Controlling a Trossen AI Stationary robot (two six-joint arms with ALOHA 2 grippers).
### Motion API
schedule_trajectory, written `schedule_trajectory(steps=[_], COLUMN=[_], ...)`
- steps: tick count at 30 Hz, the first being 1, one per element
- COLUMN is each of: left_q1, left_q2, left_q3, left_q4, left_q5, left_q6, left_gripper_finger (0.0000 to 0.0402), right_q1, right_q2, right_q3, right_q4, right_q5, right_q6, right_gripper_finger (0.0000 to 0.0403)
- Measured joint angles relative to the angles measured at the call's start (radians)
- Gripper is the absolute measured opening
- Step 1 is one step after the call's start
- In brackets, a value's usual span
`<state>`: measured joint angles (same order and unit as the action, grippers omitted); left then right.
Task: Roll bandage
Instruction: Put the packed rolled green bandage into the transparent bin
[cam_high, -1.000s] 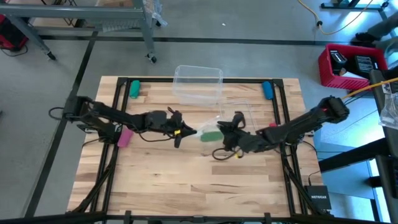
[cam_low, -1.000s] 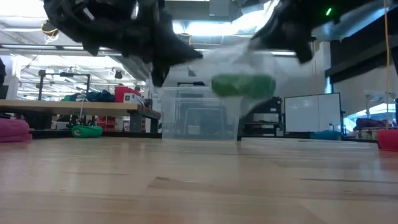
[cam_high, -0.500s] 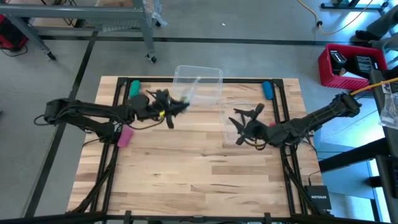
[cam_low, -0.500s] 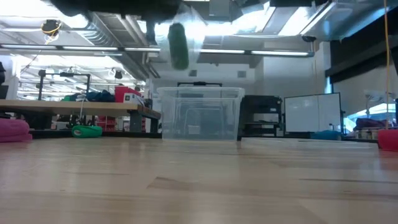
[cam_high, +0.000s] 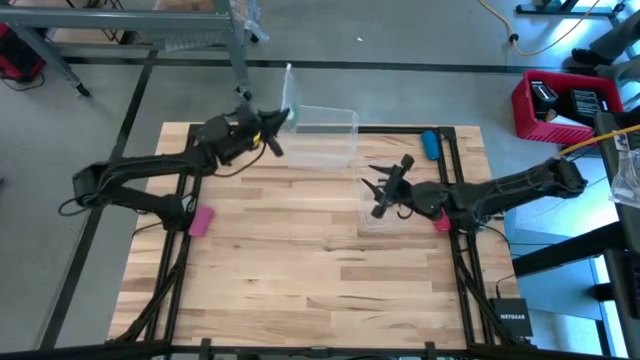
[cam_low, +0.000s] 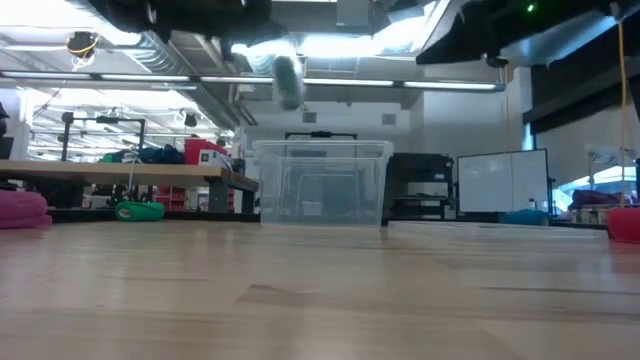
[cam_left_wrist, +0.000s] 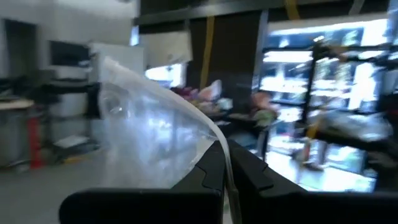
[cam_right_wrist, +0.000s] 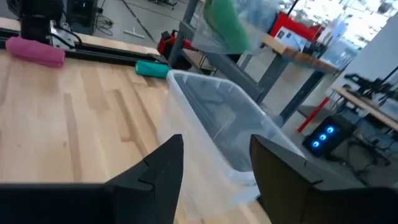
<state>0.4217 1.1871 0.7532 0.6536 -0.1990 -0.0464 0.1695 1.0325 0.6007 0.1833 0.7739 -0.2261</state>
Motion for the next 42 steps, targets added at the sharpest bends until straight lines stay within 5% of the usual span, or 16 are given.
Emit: schedule_trajectory(steps=[14,31,42], left_q1=[0.116,0.037,0.042], left_q2=[0.296,0.29,0.268], left_q3=[-0.002,-0.013,-0.002], left_q4=[0.141,0.044,-0.091], left_q5=[0.103,0.106,-0.061], left_q6=[-0.085,-0.16,-0.159], left_gripper_finger=[0.0001,0.0001,0.0002], right_q1=[-0.092,-0.092,-0.091], right_q2=[0.0,0.0,0.0], right_q3=[-0.035,-0.035,-0.035], right_q4=[-0.001,-0.03,-0.031], right_q5=[-0.06,-0.06,-0.06], right_q6=[0.017,0.065,0.065], right_gripper_finger=[0.0186,0.0186,0.0186])
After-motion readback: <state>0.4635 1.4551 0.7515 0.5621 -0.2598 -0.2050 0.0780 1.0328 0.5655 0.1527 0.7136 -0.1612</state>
